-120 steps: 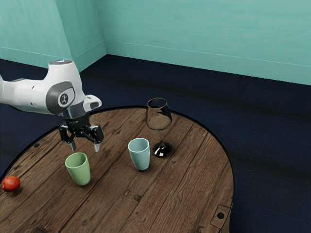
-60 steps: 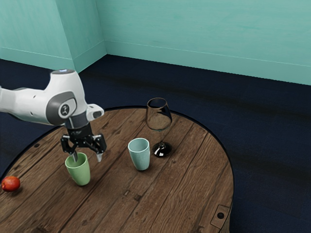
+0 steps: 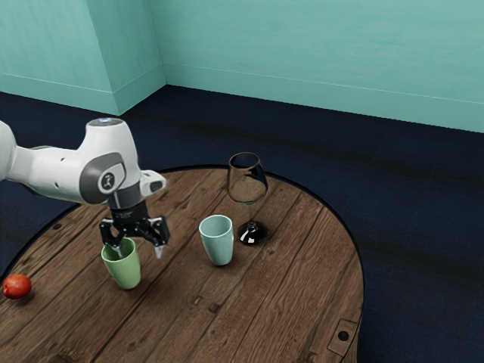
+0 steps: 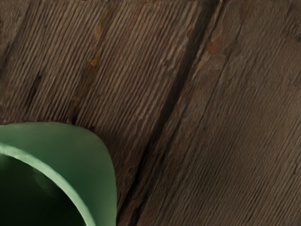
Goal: Place the left cup onto the right cup
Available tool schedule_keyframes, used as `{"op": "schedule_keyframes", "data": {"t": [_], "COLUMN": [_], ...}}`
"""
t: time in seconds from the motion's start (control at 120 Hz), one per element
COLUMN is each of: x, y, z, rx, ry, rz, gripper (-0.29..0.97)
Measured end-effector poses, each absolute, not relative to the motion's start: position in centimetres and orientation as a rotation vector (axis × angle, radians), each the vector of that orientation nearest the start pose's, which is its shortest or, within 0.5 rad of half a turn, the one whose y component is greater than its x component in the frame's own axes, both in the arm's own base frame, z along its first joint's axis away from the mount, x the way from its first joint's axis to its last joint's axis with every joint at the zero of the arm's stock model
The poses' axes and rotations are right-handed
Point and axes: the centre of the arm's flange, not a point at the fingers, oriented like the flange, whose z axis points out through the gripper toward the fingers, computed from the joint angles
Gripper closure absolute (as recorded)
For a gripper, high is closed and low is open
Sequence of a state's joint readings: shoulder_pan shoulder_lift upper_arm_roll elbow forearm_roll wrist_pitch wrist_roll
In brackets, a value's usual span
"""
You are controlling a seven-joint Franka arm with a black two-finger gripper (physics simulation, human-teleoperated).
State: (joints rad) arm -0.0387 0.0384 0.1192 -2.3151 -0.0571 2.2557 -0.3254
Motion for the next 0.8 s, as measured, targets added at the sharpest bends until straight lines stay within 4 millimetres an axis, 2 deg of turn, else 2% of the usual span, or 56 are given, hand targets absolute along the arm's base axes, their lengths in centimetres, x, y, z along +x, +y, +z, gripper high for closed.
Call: {"op": "schedule_keyframes", "data": {"t": [0.167, 0.308, 0.508, 0.642, 0.8], "x": [50.0, 50.1, 50.2, 50.1, 50.1], "y": [5.3, 4.7, 3.4, 3.8, 4.7], "z": [31.8, 32.0, 32.0, 32.1, 32.9], "rx": [-3.074, -3.078, -3.083, -3.079, -3.064], "ry": [-0.749, -0.735, -0.701, -0.710, -0.703], "rz": [0.153, 0.146, 0.147, 0.146, 0.121], "gripper": [0.16, 0.29, 0.55, 0.67, 0.74]}}
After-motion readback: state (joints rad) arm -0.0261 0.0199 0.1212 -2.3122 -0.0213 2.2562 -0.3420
